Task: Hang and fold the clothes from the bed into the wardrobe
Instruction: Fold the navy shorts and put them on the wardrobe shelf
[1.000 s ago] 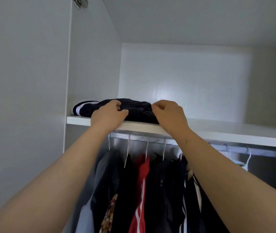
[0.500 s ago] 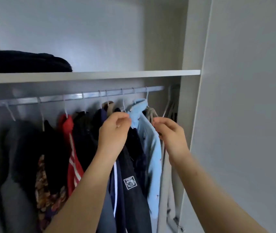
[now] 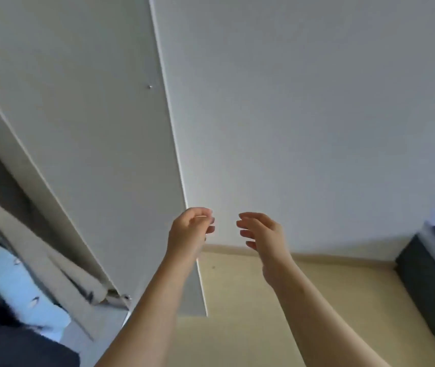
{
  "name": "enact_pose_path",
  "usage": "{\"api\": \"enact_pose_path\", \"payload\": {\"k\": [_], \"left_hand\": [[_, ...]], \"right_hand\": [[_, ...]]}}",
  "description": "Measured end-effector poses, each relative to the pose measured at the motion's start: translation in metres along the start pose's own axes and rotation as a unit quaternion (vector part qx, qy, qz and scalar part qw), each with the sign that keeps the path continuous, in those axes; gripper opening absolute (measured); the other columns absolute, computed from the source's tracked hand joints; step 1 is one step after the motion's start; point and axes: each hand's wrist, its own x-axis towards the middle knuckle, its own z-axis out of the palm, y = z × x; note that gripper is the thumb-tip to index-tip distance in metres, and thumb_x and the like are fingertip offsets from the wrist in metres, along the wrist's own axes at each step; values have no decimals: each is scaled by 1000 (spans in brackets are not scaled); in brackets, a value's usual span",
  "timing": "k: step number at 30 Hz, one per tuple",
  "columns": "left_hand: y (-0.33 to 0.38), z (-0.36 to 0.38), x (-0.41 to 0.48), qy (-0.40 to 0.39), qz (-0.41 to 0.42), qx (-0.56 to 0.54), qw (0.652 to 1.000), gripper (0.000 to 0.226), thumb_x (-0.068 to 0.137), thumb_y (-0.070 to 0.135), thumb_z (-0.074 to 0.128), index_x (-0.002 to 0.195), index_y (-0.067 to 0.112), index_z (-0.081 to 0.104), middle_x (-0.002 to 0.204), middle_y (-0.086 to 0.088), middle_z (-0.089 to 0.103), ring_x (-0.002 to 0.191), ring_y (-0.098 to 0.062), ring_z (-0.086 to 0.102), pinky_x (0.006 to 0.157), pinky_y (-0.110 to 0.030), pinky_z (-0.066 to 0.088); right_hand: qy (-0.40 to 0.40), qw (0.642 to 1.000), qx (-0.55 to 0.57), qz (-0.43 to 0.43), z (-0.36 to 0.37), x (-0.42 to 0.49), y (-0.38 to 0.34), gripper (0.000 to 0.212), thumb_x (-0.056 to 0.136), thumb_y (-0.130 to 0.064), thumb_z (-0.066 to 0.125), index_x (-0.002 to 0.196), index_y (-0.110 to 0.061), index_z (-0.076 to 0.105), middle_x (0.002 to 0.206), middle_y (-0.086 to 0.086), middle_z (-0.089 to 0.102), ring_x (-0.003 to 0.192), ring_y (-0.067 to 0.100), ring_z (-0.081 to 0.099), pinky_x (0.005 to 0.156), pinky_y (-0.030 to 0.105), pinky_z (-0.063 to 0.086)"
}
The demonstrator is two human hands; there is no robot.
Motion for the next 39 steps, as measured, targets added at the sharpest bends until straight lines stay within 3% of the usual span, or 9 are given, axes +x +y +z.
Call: {"api": "enact_pose_path", "payload": {"k": [4, 9, 15, 18, 24, 25, 27, 34, 39], "left_hand": [[-3, 122, -21, -106, -31, -6, 994, 16, 90, 14, 52, 83, 24, 62, 82, 5, 67, 78, -10, 66, 77, -30, 49], [-2, 286, -66, -234, -56, -14, 970, 16, 90, 10, 52, 82, 21, 61, 77, 3, 65, 72, -10, 63, 65, -24, 44], [0, 424, -112, -366, -68, 9, 928, 19, 91, 9, 50, 80, 21, 59, 76, 3, 63, 65, -8, 59, 60, -22, 42], [-1, 492, -137, -445, -77, 21, 892, 19, 92, 12, 50, 80, 23, 59, 77, 4, 64, 66, -6, 60, 62, -23, 43], [1, 607, -167, -567, -63, 65, 818, 12, 93, 20, 50, 88, 25, 59, 89, 1, 68, 85, -14, 64, 63, -24, 43], [2, 636, -177, -598, -58, 75, 796, 12, 93, 20, 50, 87, 25, 59, 88, 1, 68, 84, -13, 64, 63, -24, 44], [5, 654, -184, -612, -58, 79, 784, 13, 93, 19, 51, 85, 25, 59, 84, 3, 67, 80, -10, 63, 63, -24, 45], [4, 740, -277, -745, -44, 131, 653, 12, 94, 15, 50, 87, 20, 58, 85, 0, 66, 77, -10, 62, 62, -24, 44], [7, 778, -354, -789, -40, 138, 597, 13, 93, 12, 50, 85, 18, 57, 80, -1, 64, 72, -11, 59, 66, -25, 44]], "right_hand": [[94, 995, 6, 30, -117, -2, 9, 17, 87, -15, 54, 82, -26, 66, 80, -7, 67, 73, 9, 59, 63, 21, 41], [236, 971, 9, 46, -274, -18, 16, 16, 87, -16, 55, 79, -25, 66, 75, -8, 67, 69, 9, 58, 60, 21, 41], [372, 924, 45, 74, -395, -48, 21, 18, 89, -14, 54, 80, -22, 68, 77, -3, 67, 69, 11, 57, 61, 22, 40], [450, 887, 76, 73, -452, -62, 21, 18, 89, -12, 54, 80, -20, 68, 77, 0, 67, 69, 12, 58, 63, 22, 43], [570, 811, 104, 79, -544, -69, 21, 16, 93, -19, 51, 83, -23, 63, 86, -1, 65, 83, 14, 59, 71, 25, 46], [598, 790, 116, 75, -565, -72, 20, 16, 93, -19, 51, 84, -23, 63, 86, -1, 65, 84, 15, 59, 70, 25, 46], [611, 778, 126, 77, -578, -75, 16, 15, 93, -18, 51, 84, -23, 63, 85, -1, 65, 83, 15, 58, 68, 26, 45], [739, 642, 198, 55, -647, -137, 25, 16, 94, -16, 49, 92, -15, 65, 83, 0, 64, 77, 15, 57, 64, 26, 42], [788, 567, 236, 46, -691, -193, 29, 17, 91, -11, 50, 82, -15, 63, 79, 4, 62, 68, 16, 54, 56, 24, 38]]}}
